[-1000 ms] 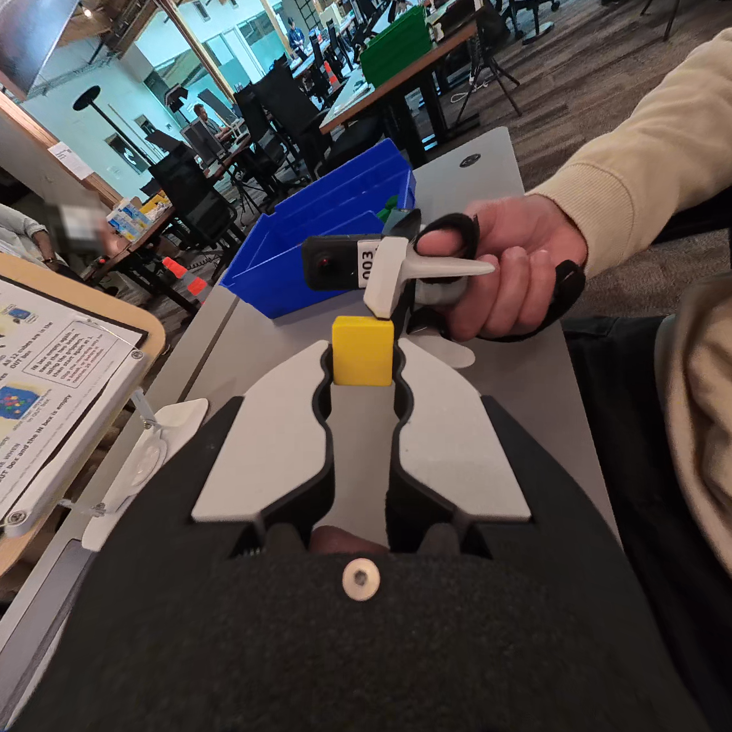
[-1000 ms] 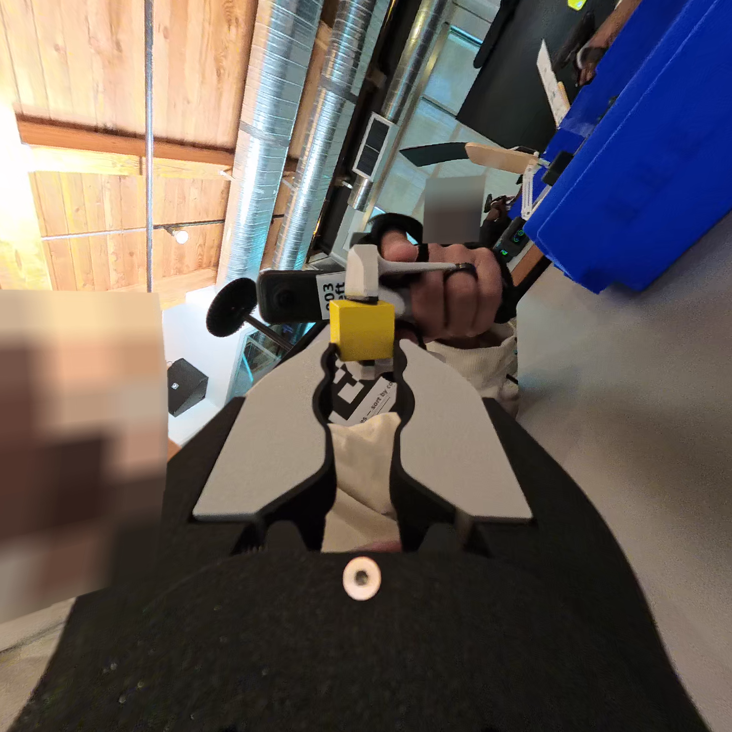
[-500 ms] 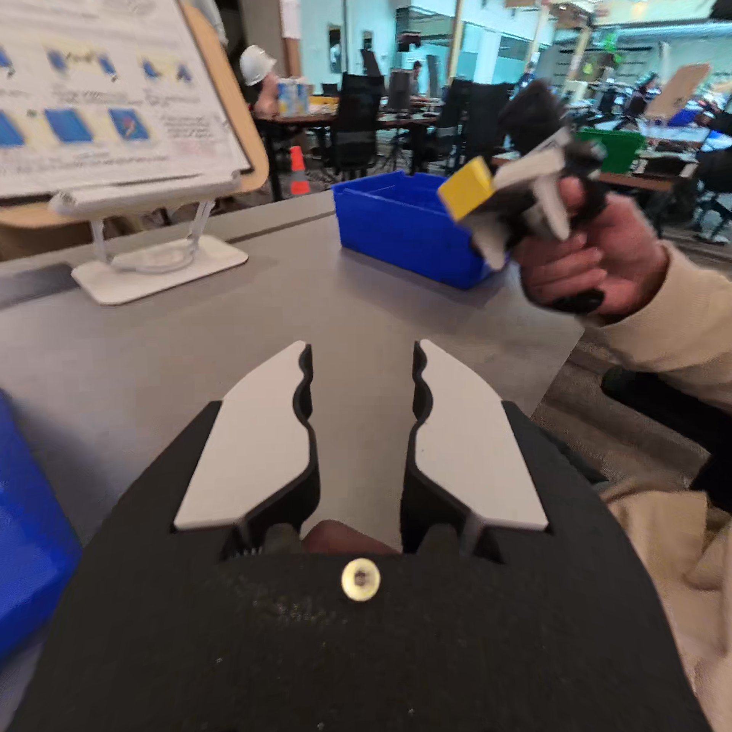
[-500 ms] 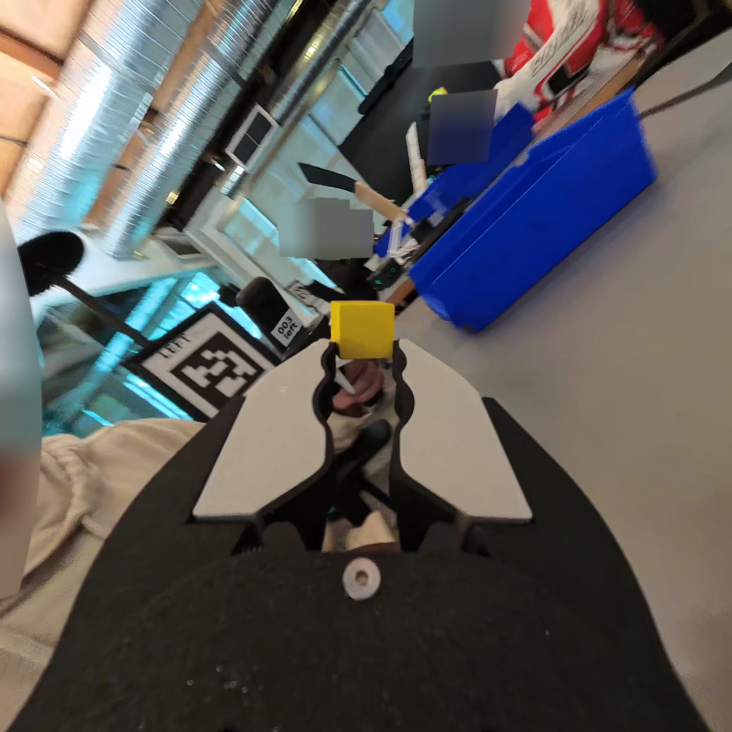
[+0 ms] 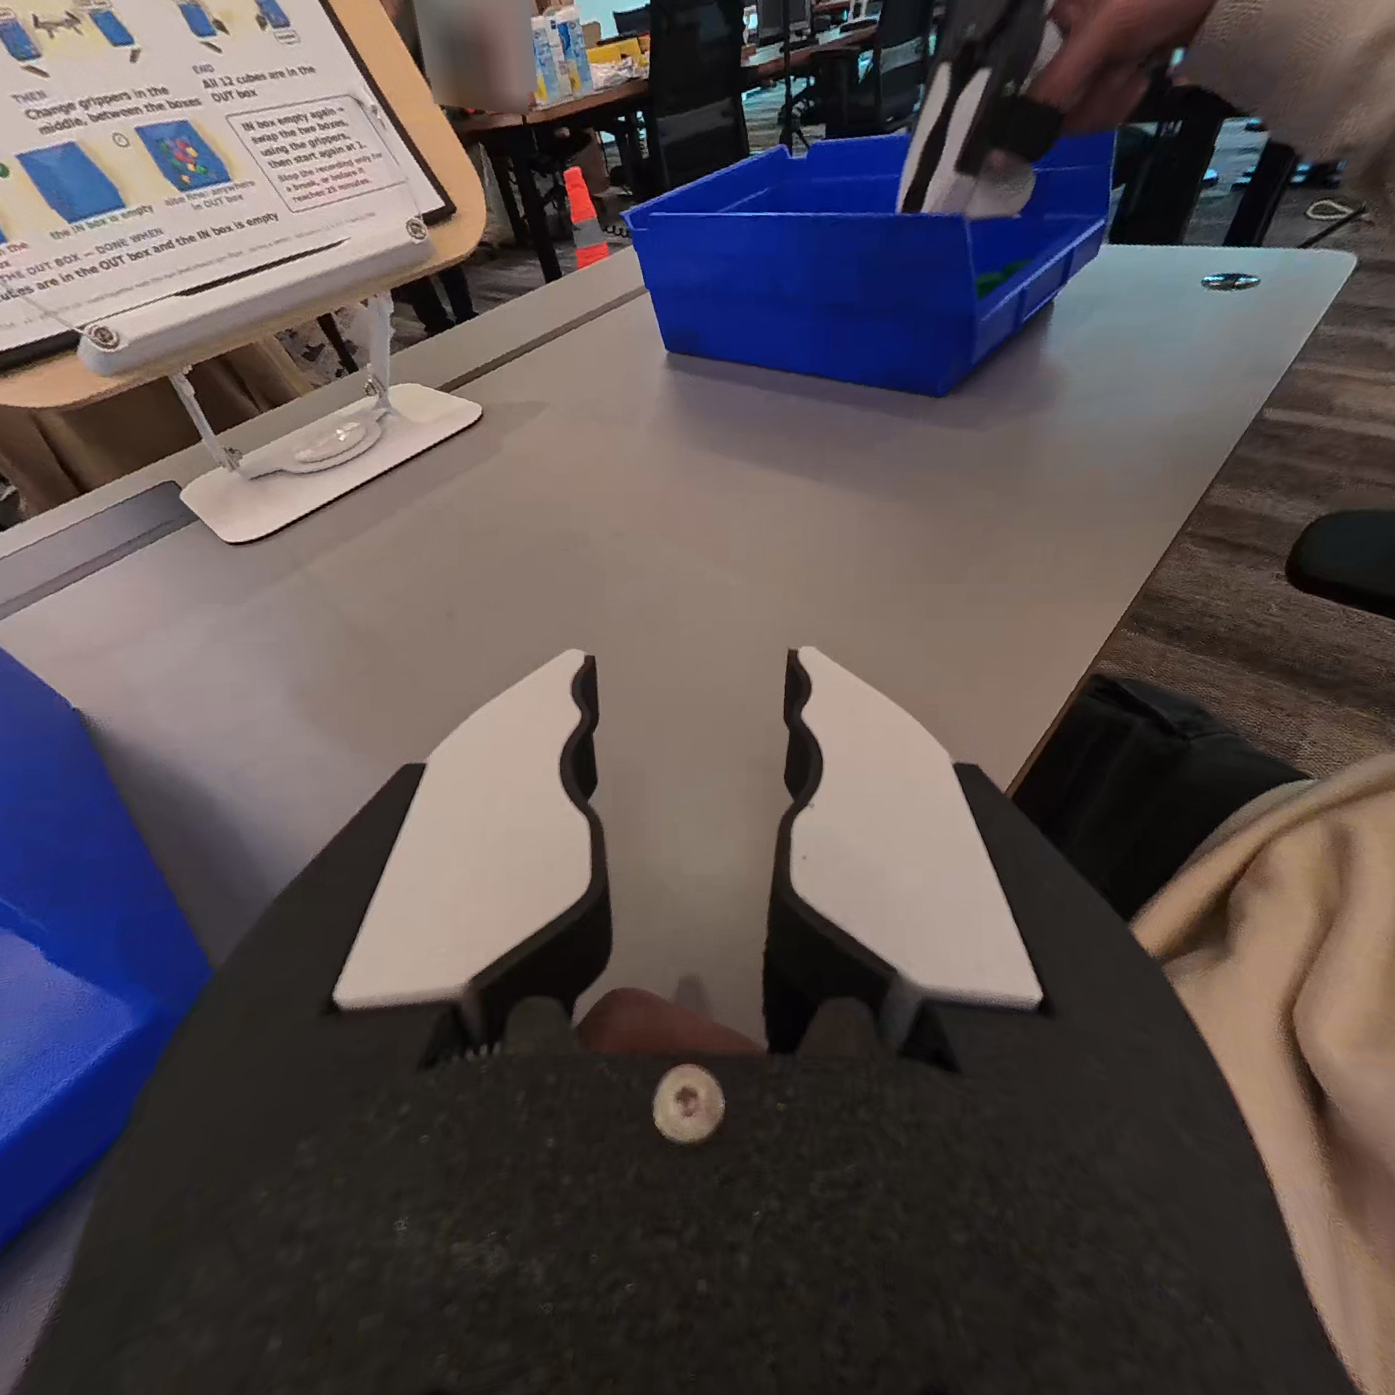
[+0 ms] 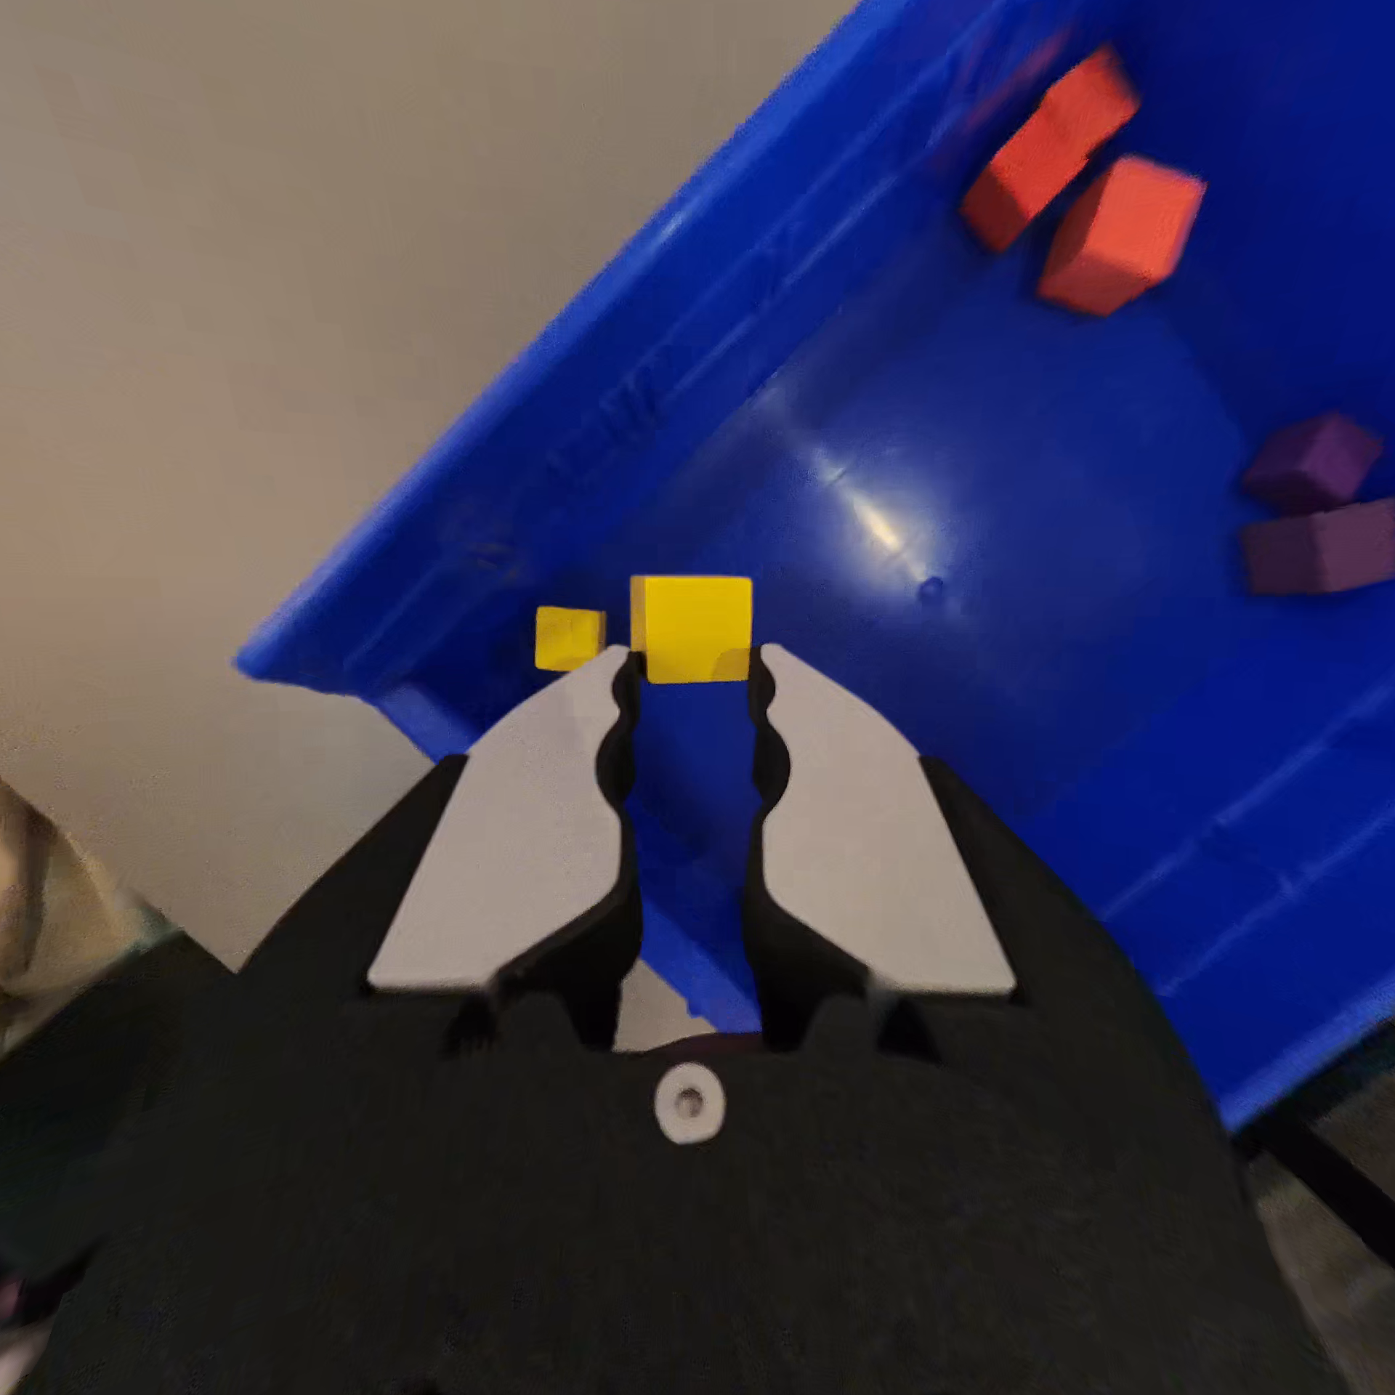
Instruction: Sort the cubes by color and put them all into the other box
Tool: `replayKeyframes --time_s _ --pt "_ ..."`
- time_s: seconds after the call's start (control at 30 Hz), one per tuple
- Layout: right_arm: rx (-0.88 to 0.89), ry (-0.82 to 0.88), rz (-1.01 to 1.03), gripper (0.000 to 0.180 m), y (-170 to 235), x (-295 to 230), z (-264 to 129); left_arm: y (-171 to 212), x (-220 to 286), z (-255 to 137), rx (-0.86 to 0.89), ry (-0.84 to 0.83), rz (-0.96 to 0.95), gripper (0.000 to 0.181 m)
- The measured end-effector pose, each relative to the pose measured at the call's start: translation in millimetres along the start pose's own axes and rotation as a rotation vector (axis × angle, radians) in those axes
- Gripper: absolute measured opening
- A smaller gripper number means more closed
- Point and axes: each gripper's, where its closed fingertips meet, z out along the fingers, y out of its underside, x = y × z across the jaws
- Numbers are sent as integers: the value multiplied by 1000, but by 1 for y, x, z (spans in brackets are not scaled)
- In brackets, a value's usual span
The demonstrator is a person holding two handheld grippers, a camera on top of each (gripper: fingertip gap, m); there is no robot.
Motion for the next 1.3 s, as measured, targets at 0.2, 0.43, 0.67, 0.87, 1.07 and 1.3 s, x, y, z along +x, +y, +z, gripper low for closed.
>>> replayKeyframes --time_s 0.2,0.43,0.67,0.87,1.07,1.3 --pt "-271 -67 -100 28 9 -5 40 3 1 -1 -7 26 -29 50" --pt "-335 -144 -118 33 17 -24 47 3 -10 -7 -8 -6 -58 52" --pt "360 87 62 49 -26 -31 -36 5 -22 -9 -35 -93 -28 52" --pt "1188 -246 337 45 -66 -164 -83 11 -46 -12 -90 -223 -21 52" --pt "1023 -393 220 47 -80 -249 -17 10 -76 -28 -139 -283 -56 51" --pt "967 -462 197 47 -79 -264 0 -6 -216 -47 -258 -479 -67 50"
